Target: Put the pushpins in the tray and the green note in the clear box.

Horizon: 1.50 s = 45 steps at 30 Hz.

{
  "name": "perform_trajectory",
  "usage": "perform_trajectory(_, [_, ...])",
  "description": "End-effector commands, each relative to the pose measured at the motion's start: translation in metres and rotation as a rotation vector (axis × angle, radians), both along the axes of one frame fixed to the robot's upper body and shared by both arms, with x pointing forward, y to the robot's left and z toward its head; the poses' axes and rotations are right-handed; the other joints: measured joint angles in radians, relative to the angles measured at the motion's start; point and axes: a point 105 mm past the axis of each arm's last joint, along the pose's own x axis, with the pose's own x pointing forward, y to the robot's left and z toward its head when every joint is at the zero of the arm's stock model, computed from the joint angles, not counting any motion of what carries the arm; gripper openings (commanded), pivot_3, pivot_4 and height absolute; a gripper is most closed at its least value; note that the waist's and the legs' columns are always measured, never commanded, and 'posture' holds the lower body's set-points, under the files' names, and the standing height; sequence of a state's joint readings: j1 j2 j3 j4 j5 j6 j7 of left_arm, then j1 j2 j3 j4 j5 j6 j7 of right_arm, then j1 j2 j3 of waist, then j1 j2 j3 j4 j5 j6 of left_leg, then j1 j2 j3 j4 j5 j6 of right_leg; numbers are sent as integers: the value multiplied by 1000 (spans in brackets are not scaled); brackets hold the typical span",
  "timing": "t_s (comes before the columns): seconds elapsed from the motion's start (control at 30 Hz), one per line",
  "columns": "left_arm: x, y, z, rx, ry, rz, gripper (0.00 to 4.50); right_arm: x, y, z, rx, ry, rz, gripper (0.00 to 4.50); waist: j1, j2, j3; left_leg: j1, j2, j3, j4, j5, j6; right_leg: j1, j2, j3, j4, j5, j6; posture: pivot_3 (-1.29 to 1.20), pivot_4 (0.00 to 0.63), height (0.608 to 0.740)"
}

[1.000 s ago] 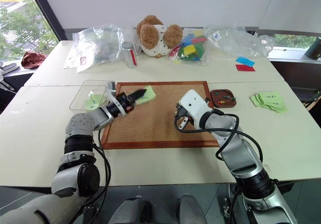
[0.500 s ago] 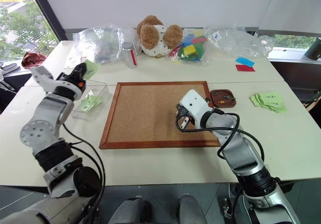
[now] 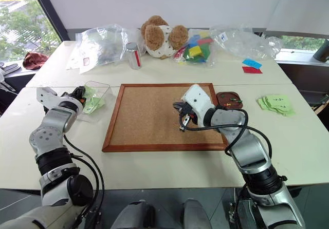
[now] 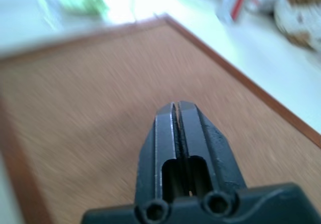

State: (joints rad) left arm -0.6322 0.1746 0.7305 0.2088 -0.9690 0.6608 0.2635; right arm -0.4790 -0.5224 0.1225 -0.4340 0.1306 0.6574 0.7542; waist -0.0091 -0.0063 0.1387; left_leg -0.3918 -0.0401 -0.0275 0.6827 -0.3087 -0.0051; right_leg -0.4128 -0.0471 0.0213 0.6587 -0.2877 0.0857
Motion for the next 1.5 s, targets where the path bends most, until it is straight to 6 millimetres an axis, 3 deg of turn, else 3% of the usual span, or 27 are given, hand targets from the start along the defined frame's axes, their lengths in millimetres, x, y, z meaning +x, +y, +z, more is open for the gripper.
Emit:
perform_trajectory(0.03, [-1,5,7,38,-7,13,2364,-12,4,28,60,-32,74,0,-1,-1,0,0,0,0,0,0,0,0,0,0,0,0,0,0,150,740])
perform_trajectory(0.17, [-5,6,10,47,-6,4,4406,-22,9,36,106,12,147,0,-3,-1,0,0,0,0,-1,0,0,0,0,0,0,0,0,0,150,740])
perform_trajectory(0.2, [-7,6,12,50,-7,0,4462,-25,10,37,117,24,165,0,-4,-1,0,0,0,0,-1,0,0,0,0,0,0,0,0,0,150,740])
perform_trajectory(0.47, [-32,11,30,137,-34,-14,4462,-23,10,35,118,44,170,0,-2,-3,1,0,0,0,-2,0,0,-1,-1,0,0,0,0,0,150,740])
perform_trajectory(0.73, [-28,7,68,229,-154,-55,4462,-21,13,31,105,46,177,0,1,-3,1,0,0,0,-1,0,0,0,-1,0,-1,0,0,0,150,740])
perform_trajectory(0.8, [-28,1,76,266,-189,-95,4462,-21,13,30,102,47,178,0,-1,-3,1,0,0,0,-1,0,0,0,-1,0,-1,0,0,0,150,740])
perform_trajectory(1.07, [-48,-49,119,689,-395,-532,4462,-19,-4,30,75,59,144,0,-4,-3,2,0,0,0,-3,0,0,-1,-1,0,-2,0,0,0,150,740])
perform_trajectory(1.2, [-65,-83,115,874,-476,-782,4462,-18,-17,29,67,76,108,0,-1,-2,2,0,0,0,-4,0,1,1,-1,0,-5,0,-1,0,150,740])
perform_trajectory(1.33, [-85,-116,93,1015,-534,-1025,4462,-19,-35,24,44,99,53,0,-2,-2,3,-1,0,0,-6,-1,1,2,-2,0,-9,0,-1,0,150,740])
perform_trajectory(1.5, [-97,-129,65,1077,-540,-1153,4462,-23,-57,18,8,132,-15,0,-2,-1,3,0,0,0,-12,-4,6,0,-3,0,-12,0,-1,0,150,740])
